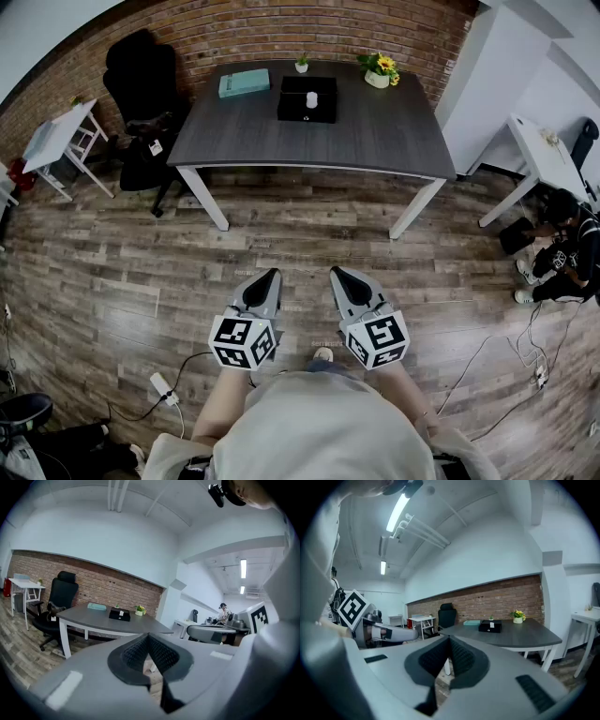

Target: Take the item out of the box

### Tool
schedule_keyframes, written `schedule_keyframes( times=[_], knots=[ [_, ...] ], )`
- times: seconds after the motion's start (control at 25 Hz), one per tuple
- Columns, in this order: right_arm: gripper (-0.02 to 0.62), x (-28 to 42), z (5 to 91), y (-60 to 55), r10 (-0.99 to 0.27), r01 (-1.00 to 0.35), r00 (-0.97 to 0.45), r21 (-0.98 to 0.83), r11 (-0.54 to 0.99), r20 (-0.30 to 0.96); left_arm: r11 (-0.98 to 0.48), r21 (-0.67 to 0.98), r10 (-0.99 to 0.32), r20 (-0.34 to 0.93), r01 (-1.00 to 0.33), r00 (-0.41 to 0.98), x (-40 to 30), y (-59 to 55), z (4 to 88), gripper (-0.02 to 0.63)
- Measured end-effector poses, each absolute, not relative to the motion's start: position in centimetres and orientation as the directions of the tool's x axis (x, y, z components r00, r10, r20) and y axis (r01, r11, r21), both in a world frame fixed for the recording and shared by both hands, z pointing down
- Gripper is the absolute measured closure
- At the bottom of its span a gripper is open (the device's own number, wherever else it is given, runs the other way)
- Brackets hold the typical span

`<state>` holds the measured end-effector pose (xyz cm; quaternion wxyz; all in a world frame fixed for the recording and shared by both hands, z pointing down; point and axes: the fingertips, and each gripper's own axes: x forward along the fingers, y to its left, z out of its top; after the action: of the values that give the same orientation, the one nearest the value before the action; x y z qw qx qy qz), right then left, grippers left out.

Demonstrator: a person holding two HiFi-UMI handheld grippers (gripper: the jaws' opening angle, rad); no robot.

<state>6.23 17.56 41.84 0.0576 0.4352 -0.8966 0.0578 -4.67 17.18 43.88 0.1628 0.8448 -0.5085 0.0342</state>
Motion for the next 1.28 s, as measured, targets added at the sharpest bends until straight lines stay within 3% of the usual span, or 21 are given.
schedule_keyframes(
  times=[0.48,0.96,1.04,1.28],
  knots=[
    [0.594,1.1,42.4,25.8,-0.799,-0.811,-0.583,-0.047,0.583,0.149,-0.402,0.263,-0.856,0.233,-0.877,0.461,-11.0,25.8,45.5,0.595],
    [0.591,-0.6,41.8,27.2,-0.829,-0.84,-0.54,-0.023,0.542,0.146,-0.437,0.271,-0.849,0.192,-0.858,0.493,-13.4,27.4,44.6,0.582],
    [0.529,-0.8,42.0,27.3,-0.829,-0.84,-0.54,-0.037,0.541,0.148,-0.442,0.276,-0.845,0.192,-0.853,0.5,-13.6,27.4,44.8,0.512],
    [0.394,-0.6,43.0,25.5,-0.812,-0.828,-0.559,-0.064,0.557,0.166,-0.452,0.282,-0.836,0.196,-0.846,0.512,-13.0,25.5,45.7,0.441]
  ],
)
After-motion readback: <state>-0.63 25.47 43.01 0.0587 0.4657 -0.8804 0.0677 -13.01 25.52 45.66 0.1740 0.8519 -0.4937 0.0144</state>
